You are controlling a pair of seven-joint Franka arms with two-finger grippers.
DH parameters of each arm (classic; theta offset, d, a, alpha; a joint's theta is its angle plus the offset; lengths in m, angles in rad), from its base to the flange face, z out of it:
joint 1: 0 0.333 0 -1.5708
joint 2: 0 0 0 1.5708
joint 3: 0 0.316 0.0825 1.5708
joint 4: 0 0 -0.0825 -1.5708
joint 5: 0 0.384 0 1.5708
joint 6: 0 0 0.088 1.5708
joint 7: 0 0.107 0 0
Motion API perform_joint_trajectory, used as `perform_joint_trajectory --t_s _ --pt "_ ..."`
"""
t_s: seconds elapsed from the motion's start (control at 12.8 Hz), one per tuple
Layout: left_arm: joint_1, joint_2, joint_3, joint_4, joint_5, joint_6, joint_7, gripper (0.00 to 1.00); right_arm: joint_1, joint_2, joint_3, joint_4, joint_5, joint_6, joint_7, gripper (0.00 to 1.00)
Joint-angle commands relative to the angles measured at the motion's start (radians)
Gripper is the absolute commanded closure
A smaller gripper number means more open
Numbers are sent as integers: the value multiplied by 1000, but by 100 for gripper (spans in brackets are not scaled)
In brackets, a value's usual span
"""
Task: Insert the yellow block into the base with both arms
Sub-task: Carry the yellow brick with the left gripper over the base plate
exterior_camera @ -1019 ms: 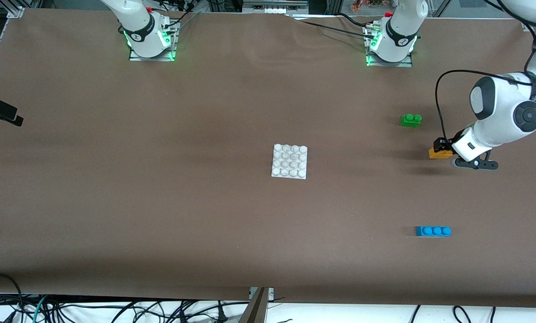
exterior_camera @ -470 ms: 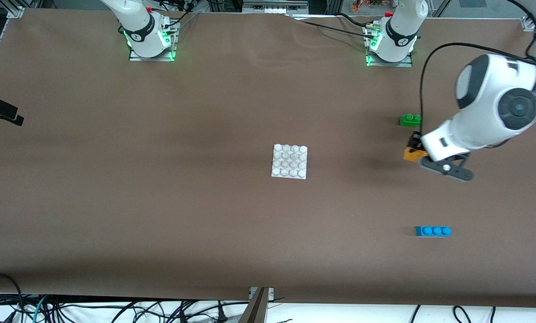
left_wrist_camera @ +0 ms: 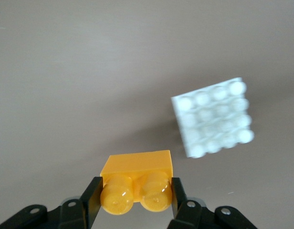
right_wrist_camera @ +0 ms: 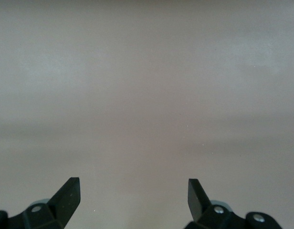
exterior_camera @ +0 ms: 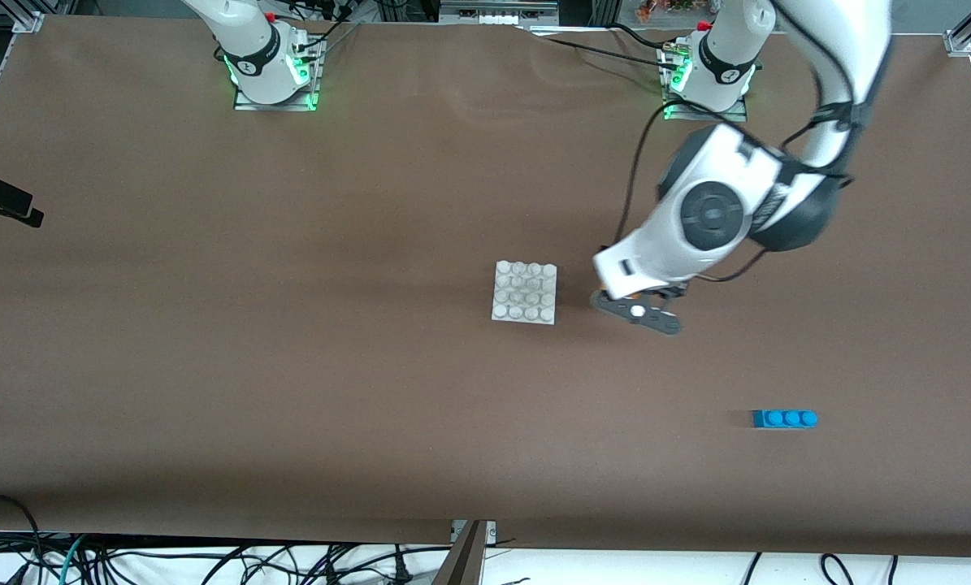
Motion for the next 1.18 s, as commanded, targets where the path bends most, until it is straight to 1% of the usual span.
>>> perform_joint_trajectory --t_s 0.0,0.16,0.55,0.86,1.1 --pt "-103 145 14 138 9 -19 -83 63 -1 -8 3 -1 -20 -10 -13 0" --pt "-144 188 16 170 11 12 -95 63 -1 -8 3 0 -26 -6 -15 0" --pt "-169 262 16 164 9 76 -95 63 0 -8 4 0 -32 -6 -15 0" --pt "-180 282 14 157 5 95 -113 63 2 -8 7 -1 -33 -6 -13 0" --pt "-203 296 14 155 9 95 -193 63 3 -6 7 0 -33 -5 -13 0"
